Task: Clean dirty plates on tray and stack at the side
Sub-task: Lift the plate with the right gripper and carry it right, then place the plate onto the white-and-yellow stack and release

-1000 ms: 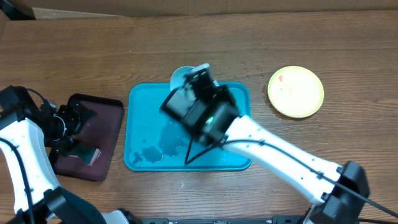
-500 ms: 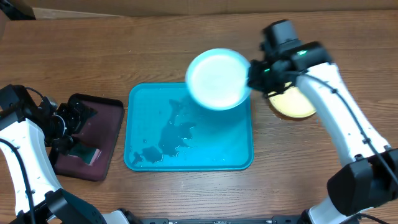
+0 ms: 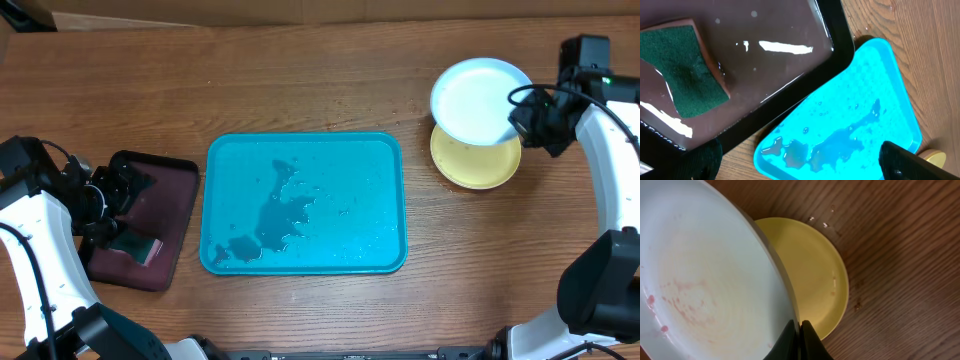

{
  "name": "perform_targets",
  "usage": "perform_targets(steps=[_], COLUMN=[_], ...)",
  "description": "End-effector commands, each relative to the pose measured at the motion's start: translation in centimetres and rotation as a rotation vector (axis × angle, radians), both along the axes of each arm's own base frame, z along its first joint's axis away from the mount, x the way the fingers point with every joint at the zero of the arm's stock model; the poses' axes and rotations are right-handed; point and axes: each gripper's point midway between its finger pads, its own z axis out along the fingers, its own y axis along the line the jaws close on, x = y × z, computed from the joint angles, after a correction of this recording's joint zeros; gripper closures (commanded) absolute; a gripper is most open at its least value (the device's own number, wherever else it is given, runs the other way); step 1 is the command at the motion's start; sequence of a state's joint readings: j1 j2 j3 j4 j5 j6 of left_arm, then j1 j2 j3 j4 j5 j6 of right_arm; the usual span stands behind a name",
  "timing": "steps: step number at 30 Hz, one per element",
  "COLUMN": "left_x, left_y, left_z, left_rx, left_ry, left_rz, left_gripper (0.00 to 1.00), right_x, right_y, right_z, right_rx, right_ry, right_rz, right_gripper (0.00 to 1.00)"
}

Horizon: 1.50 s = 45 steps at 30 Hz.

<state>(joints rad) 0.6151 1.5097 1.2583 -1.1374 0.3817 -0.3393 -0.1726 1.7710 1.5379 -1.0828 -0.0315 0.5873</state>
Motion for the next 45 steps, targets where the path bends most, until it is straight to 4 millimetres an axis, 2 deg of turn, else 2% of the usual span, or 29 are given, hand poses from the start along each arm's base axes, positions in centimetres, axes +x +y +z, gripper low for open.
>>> perform_targets(steps=[1, 5, 8, 10, 11, 12, 14, 16, 20, 22, 27, 30, 34, 37, 38, 39, 43, 45], left_x=[0.2, 0.2, 0.2, 0.2, 0.2, 0.2, 0.2, 0.2, 0.2, 0.2, 0.2, 0.2, 0.2, 0.2, 0.2, 0.2, 0.2, 0.2], left_y=[0.1, 0.0, 0.0, 0.1, 0.0, 0.1, 0.1, 0.0, 0.0, 0.1, 0.0, 0.0, 0.0, 0.0, 0.0, 0.0, 0.0, 0.1], left_z=[0.3, 0.3, 0.3, 0.3, 0.3, 0.3, 0.3, 0.3, 0.3, 0.3, 0.3, 0.3, 0.3, 0.3, 0.3, 0.3, 0.3, 0.3], left_rx=[0.015, 0.014, 0.014, 0.015, 0.014, 0.015, 0.015, 0.014, 0.014, 0.015, 0.014, 0.014, 0.014, 0.014, 0.014, 0.014, 0.014, 0.015], left_ry=[-0.008, -0.008, -0.008, -0.008, -0.008, -0.008, -0.008, -0.008, -0.008, -0.008, -0.008, -0.008, -0.008, -0.008, -0.008, -0.008, -0.008, -0.008], left_rz=[-0.021, -0.021, -0.021, -0.021, -0.021, -0.021, -0.021, -0.021, -0.021, -0.021, -0.021, -0.021, -0.021, -0.021, -0.021, -0.021, -0.021, -0.021], left_gripper=[0.0, 0.0, 0.0, 0.0, 0.0, 0.0, 0.0, 0.0, 0.0, 0.0, 0.0, 0.0, 0.0, 0.0, 0.0, 0.0, 0.0, 0.0], right_x=[-0.6, -1.7, -2.0, -2.2, -2.4, -2.5, -2.7, -2.4, -2.1, -2.6, -4.6, -6.8, -10.2, -12.5, -13.4, -14.8, -17.6, -18.0], right_y=[-1.4, -2.8, -2.4, -2.2, -2.1, -2.0, -1.6, -0.1, 3.5, 4.8, 6.1, 7.3, 10.3, 12.2, 12.9, 14.0, 15.9, 16.3], right_z=[-1.8, -3.5, -4.6, -5.1, -5.3, -5.5, -5.7, -5.9, -5.3, -5.0, -2.7, 0.0, 3.3, 4.3, 4.5, 4.7, 5.7, 6.3], right_rx=[-0.024, -0.083, -0.068, -0.063, -0.058, -0.053, -0.039, 0.028, 0.197, 0.268, 0.283, 0.261, 0.225, 0.175, 0.163, 0.154, 0.162, 0.16], right_ry=[0.031, 0.087, 0.095, 0.102, 0.107, 0.111, 0.118, 0.104, 0.064, 0.068, 0.081, 0.069, 0.036, 0.017, 0.011, 0.003, -0.033, -0.058], right_rz=[-0.065, -0.154, -0.148, -0.137, -0.136, -0.133, -0.114, -0.007, 0.167, 0.19, 0.222, 0.295, 0.429, 0.514, 0.544, 0.586, 0.647, 0.671], right_gripper=[0.96, 0.96, 0.96, 0.9, 0.83, 0.71, 0.41, 0.26, 0.2, 0.2, 0.19, 0.18, 0.16, 0.14, 0.04, 0.0, 0.0, 0.0])
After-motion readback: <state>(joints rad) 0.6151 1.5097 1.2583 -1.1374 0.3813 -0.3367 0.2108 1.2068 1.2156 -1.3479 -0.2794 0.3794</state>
